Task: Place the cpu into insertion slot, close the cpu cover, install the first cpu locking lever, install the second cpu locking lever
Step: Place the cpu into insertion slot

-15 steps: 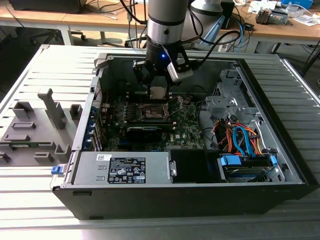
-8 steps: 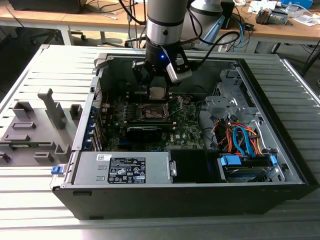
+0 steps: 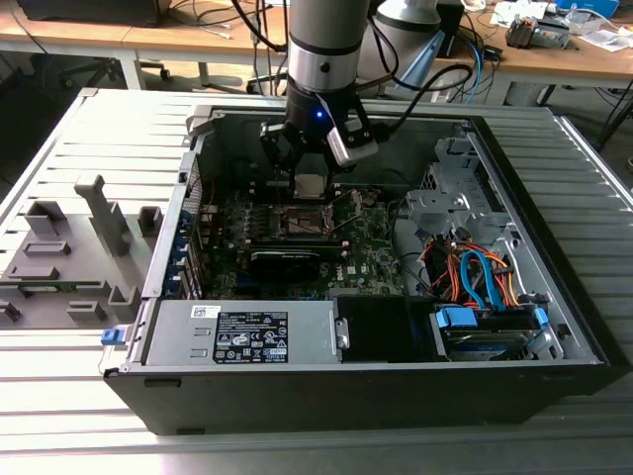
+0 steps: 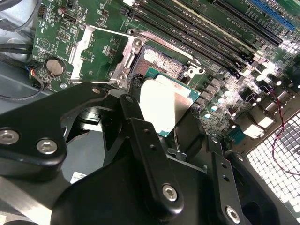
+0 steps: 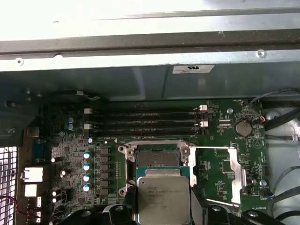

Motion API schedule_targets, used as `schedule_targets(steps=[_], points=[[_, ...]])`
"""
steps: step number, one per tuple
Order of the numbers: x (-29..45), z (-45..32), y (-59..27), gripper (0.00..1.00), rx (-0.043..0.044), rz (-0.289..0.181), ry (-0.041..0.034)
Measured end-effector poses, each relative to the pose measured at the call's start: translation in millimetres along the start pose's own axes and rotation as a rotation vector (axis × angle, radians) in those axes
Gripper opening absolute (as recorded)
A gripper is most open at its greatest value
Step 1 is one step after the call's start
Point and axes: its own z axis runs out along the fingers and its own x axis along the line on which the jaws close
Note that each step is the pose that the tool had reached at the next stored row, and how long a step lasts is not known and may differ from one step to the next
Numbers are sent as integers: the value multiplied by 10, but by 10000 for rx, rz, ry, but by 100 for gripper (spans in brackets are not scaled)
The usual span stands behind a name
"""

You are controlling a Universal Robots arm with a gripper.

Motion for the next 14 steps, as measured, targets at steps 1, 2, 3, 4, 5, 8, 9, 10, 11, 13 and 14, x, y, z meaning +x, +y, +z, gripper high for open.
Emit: schedule_targets(steps=[1, 2, 3, 4, 5, 8, 9, 10, 11, 13, 14], points=[[0, 2, -1, 54, 2, 0, 0], [0, 7, -1, 54, 2, 0, 0], [1, 14, -3, 54, 4, 0, 0], [0, 22, -3, 54, 2, 0, -1], [0, 30, -4, 54, 3, 0, 0], [0, 45, -5, 54, 11, 0, 0], [0, 52, -6, 54, 13, 0, 0], [0, 57, -6, 54, 18, 0, 0], [0, 60, -6, 54, 25, 0, -1], [0, 65, -7, 54, 63, 2, -2], [0, 67, -7, 54, 95, 2, -3]])
